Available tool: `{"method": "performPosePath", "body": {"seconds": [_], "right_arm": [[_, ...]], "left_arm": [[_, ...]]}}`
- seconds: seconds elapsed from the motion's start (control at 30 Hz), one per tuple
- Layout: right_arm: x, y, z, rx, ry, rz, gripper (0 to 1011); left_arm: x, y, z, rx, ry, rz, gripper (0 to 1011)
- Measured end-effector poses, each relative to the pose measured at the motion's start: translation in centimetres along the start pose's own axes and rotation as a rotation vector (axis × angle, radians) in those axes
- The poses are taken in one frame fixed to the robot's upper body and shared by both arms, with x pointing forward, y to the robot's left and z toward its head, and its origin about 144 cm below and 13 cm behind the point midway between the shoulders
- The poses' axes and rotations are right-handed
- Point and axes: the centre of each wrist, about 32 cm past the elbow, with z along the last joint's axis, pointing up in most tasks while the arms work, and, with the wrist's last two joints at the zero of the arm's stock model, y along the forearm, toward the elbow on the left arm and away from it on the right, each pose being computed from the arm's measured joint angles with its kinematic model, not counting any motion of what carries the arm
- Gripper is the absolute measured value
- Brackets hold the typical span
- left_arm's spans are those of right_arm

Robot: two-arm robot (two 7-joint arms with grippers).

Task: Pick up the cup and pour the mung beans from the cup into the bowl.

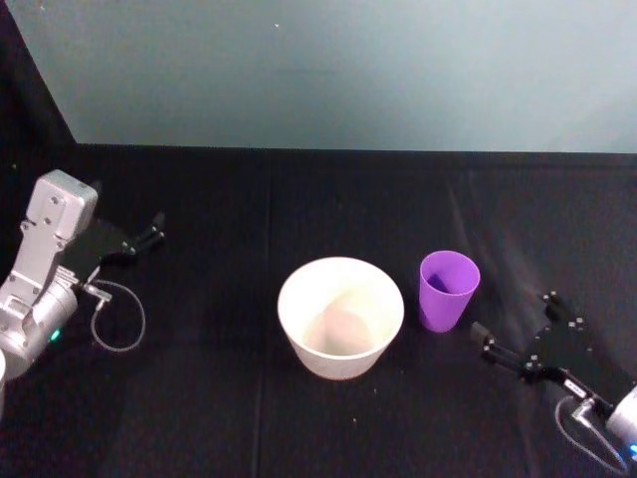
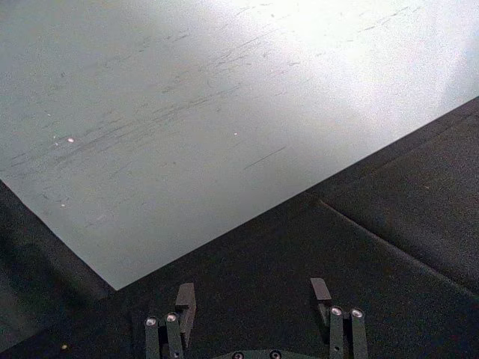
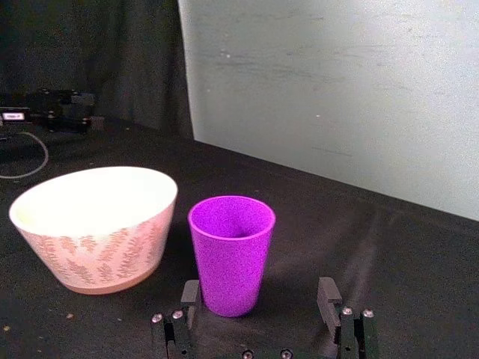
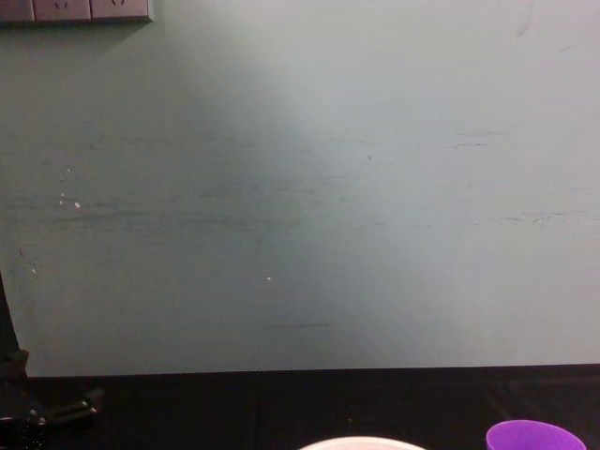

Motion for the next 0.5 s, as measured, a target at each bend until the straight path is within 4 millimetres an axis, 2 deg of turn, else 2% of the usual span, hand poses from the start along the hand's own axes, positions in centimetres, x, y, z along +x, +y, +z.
{"method": "performPosePath", "body": {"seconds": [0.5], "right_arm": [[-1.0, 3.1, -0.1, 0.003, 0.033, 0.035, 1003]], "left_arm": [[0.0, 0.0, 0.0, 0.000, 0.000, 0.000, 1000]]}}
